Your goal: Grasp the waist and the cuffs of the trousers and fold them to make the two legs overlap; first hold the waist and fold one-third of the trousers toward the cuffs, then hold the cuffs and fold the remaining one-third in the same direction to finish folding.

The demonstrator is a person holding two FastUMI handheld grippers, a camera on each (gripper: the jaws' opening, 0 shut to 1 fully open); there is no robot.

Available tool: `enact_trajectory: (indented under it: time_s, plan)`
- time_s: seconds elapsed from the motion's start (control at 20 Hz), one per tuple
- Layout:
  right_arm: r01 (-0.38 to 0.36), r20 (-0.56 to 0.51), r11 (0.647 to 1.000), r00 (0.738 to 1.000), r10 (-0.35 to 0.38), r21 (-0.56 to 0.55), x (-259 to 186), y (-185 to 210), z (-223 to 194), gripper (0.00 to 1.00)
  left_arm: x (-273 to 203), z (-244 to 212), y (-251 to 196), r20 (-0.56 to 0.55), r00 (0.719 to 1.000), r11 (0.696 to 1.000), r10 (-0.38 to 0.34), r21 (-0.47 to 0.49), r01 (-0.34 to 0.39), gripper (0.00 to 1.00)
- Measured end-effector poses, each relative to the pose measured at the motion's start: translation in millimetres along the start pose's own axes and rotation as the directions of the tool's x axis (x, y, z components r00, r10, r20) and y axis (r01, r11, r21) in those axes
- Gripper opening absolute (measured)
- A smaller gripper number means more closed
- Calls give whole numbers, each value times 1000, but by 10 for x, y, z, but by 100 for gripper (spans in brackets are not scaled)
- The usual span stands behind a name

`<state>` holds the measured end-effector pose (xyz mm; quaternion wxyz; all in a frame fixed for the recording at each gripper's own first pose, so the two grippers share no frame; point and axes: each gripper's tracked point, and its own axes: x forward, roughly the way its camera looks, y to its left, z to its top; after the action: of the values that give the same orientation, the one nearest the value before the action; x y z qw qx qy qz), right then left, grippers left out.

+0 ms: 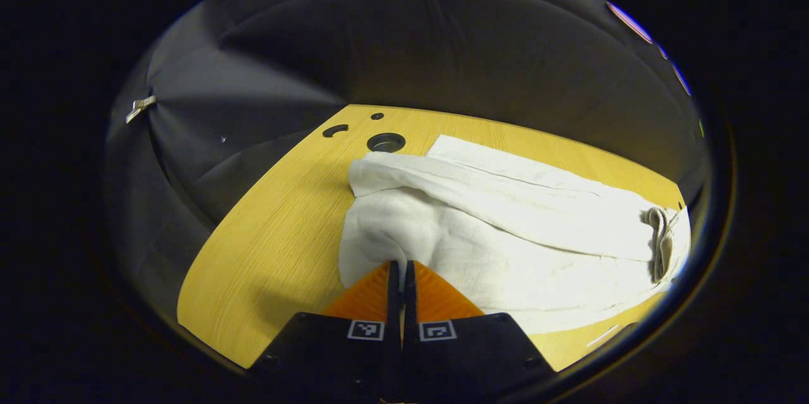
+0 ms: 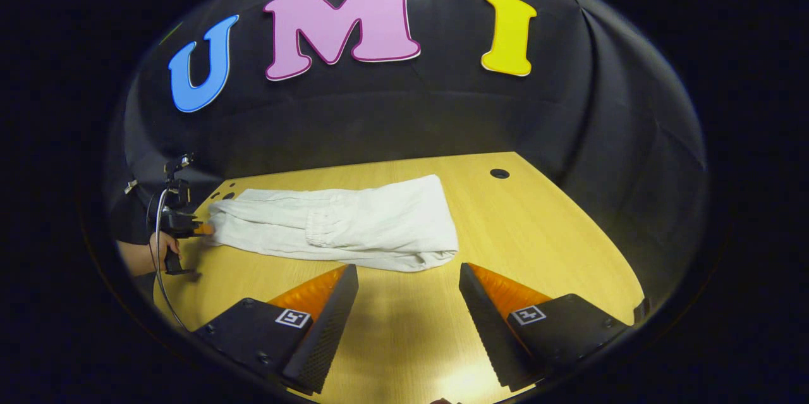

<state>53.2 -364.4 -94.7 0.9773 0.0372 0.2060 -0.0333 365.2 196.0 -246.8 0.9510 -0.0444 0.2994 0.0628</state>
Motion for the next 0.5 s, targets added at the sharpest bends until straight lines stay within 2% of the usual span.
enact_trajectory:
  time_s: [0.15, 0.35, 0.5]
  plan:
    - [-12, -25, 999, 1000, 11, -51, -28, -143, -37, 98, -41, 14, -56, -12, 998, 998, -54, -20, 54, 5]
    - [-2, -16, 997, 1000, 1, -76, -85, -247, -32, 98, -243, 257, -207, 62, 994, 988, -95, -118, 102, 5]
    - [-2, -19, 995, 1000, 1, -98, -173, -378, -109, 96, -560, 800, -440, 168, 976, 970, -140, -177, 170, 5]
